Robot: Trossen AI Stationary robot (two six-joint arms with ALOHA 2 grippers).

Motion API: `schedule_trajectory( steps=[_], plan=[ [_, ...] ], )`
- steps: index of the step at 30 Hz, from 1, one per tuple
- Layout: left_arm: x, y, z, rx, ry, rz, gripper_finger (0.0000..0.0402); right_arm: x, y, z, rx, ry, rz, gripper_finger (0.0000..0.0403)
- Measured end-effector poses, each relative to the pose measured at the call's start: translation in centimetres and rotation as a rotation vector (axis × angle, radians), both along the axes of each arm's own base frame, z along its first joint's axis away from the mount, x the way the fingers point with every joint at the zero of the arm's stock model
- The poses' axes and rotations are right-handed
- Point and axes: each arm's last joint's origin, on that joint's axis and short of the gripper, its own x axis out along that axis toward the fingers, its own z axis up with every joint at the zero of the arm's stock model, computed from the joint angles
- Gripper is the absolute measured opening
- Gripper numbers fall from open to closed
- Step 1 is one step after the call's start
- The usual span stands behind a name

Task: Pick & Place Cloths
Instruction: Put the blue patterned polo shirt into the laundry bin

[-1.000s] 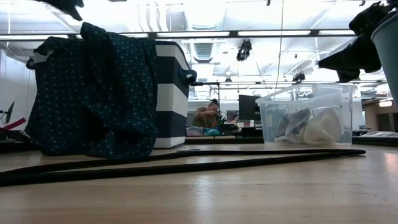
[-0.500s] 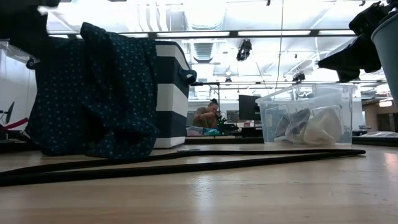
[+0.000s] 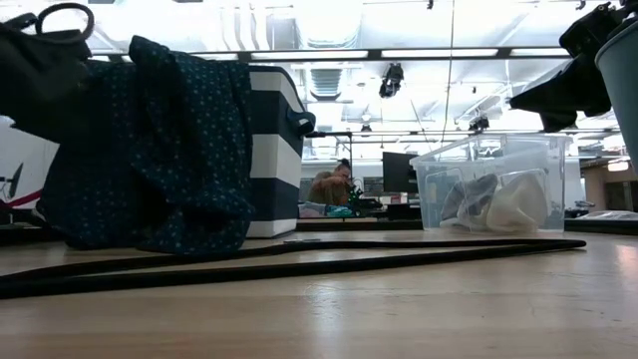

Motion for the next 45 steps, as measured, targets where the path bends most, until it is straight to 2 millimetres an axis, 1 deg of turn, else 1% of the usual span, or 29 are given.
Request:
schedule_trajectory(
  steps=[3, 8, 13, 16, 22, 25, 28, 31, 36, 38, 40, 42, 45],
  plan=[
    [0.2, 0.3, -0.6, 0.041, -0.052, 0.009, 0.0275, 0.0, 0.0, 0.0, 0.0, 0.0, 0.0, 0.0008],
    [0.9, 0.2, -1.4, 0.101, -0.102, -0.048, 0.0275, 0.0, 0.0, 0.0, 0.0, 0.0, 0.0, 0.0008],
    [2.6, -0.6, -1.9, 0.131, -0.148, -0.165, 0.0273, 0.0, 0.0, 0.0, 0.0, 0.0, -0.001, 0.0008],
    [3.9, -0.9, -1.8, 0.157, -0.182, -0.219, 0.0274, 0.0, 0.0, 0.0, 0.0, 0.0, 0.0, 0.0008],
    [6.0, -0.2, -1.2, 0.169, -0.197, -0.237, 0.0275, 0.0, 0.0, 0.0, 0.0, 0.0, 0.0, 0.0008],
    [6.9, 0.2, -0.7, 0.142, -0.227, -0.248, 0.0275, 0.0, 0.0, 0.0, 0.0, 0.0, 0.0, 0.0008],
    [7.9, 0.3, -0.2, 0.113, -0.261, -0.305, 0.0275, 0.0, 0.0, 0.0, 0.0, 0.0, -0.001, 0.0008],
    [8.3, 0.4, 0.1, 0.112, -0.268, -0.349, 0.0275, 0.0, 0.0, 0.0, 0.0, 0.0, 0.0, 0.0008],
    [8.6, 1.1, 0.3, 0.131, -0.276, -0.315, 0.0272, 0.0, 0.0, 0.0, 0.0, 0.0, 0.0, 0.0008],
    [8.8, 1.5, 0.3, 0.159, -0.286, -0.306, 0.0264, 0.0, 0.0, 0.0, 0.0, 0.0, 0.0, 0.0008],
    [9.1, 1.8, 0.4, 0.188, -0.284, -0.313, 0.0246, 0.0, 0.0, 0.0, 0.0, 0.0, 0.0, 0.0008],
    [9.3, 2.1, 0.6, 0.205, -0.291, -0.322, 0.0216, 0.0, 0.0, 0.0, 0.0, 0.0, 0.0, 0.0008],
    [9.5, 2.4, 0.7, 0.223, -0.287, -0.339, 0.0149, 0.0, 0.0, 0.0, 0.0, 0.0, 0.0, 0.0008]
  ],
)
